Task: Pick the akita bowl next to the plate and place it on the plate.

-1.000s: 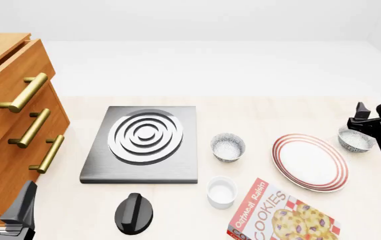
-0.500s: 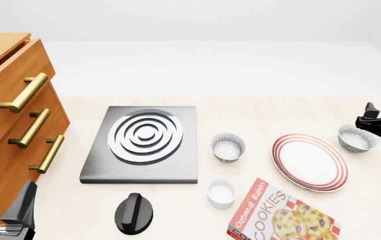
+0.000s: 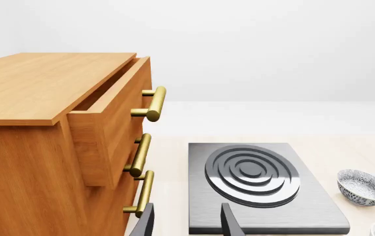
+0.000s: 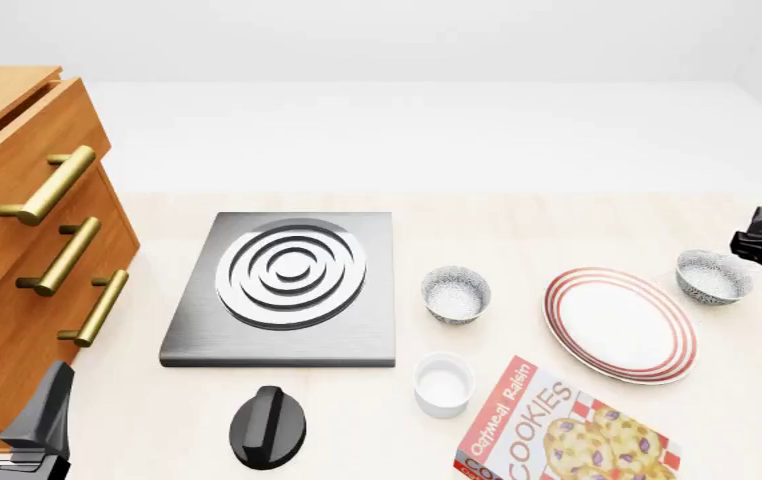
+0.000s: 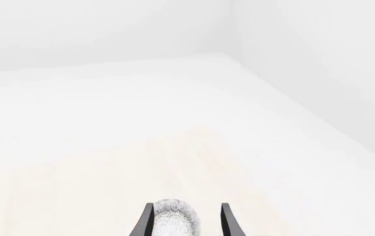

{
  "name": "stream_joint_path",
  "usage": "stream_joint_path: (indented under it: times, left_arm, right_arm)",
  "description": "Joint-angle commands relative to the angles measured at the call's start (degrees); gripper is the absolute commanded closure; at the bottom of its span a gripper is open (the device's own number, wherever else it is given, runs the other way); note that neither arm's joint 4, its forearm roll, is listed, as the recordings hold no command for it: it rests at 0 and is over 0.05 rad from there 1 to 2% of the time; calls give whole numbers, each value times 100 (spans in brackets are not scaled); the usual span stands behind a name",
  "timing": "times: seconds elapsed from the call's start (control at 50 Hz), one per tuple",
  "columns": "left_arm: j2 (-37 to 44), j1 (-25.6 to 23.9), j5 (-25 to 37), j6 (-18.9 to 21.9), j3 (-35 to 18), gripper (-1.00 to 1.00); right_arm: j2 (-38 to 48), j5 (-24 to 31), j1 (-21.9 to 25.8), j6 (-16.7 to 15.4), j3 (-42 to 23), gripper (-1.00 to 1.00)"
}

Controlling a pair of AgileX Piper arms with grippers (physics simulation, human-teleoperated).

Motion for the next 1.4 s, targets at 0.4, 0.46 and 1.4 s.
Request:
stream_joint_path:
  times: [0.4,0.46,1.4]
  left_arm:
    - [0,0,0,0,0,-100]
    - [0,0,0,0,0,-100]
    - [0,0,0,0,0,-100]
  right_arm:
    - [216,63,-231,105,-166,-100]
    - [241,72,-253,116,-188,-100]
    - [924,-174,-414,250,-269,-100]
